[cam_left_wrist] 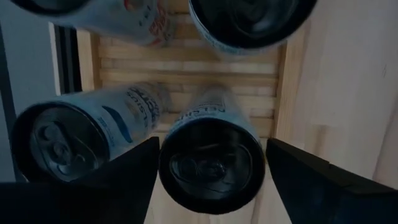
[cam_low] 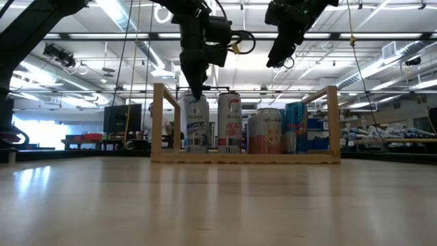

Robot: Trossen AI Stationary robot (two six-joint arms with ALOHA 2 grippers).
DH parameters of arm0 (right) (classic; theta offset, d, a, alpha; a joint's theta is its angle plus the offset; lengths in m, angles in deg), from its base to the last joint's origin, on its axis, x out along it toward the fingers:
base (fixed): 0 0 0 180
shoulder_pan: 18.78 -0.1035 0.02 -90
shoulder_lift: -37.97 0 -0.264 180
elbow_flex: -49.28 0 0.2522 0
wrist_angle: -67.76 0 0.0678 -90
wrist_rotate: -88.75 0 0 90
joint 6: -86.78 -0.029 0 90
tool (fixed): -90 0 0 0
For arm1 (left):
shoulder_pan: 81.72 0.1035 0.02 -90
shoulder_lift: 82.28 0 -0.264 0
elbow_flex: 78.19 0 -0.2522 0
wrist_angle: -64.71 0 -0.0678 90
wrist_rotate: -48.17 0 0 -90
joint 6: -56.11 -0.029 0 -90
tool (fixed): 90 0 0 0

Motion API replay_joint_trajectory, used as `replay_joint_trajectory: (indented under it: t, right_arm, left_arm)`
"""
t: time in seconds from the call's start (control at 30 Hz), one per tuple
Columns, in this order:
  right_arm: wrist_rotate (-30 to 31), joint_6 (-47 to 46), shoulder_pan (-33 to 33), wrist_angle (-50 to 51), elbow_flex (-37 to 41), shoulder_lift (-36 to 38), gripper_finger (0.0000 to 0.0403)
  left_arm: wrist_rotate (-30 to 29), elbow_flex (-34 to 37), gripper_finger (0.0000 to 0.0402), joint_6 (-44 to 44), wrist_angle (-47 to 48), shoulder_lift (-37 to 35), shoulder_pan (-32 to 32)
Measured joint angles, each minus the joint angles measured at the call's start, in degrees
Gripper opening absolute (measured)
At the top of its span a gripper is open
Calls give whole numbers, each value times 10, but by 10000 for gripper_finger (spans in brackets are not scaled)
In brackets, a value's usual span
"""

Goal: Place canned beverage on shelf
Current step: Put the white pink soda can into the shelf, then adjust the center white soda can

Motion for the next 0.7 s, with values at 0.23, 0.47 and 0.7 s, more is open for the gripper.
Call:
replay_joint_trajectory:
  t: [0.23,0.47,0.7]
  right_arm:
    - [0,0,0,0,0,0,321]
    - [0,1,0,0,0,0,321]
    - [0,2,0,0,0,0,321]
  left_arm:
    - [1,0,308,0,-14,0,0]
    - [-1,0,309,0,-14,-3,0]
    - [-10,-75,309,3,14,-5,-2]
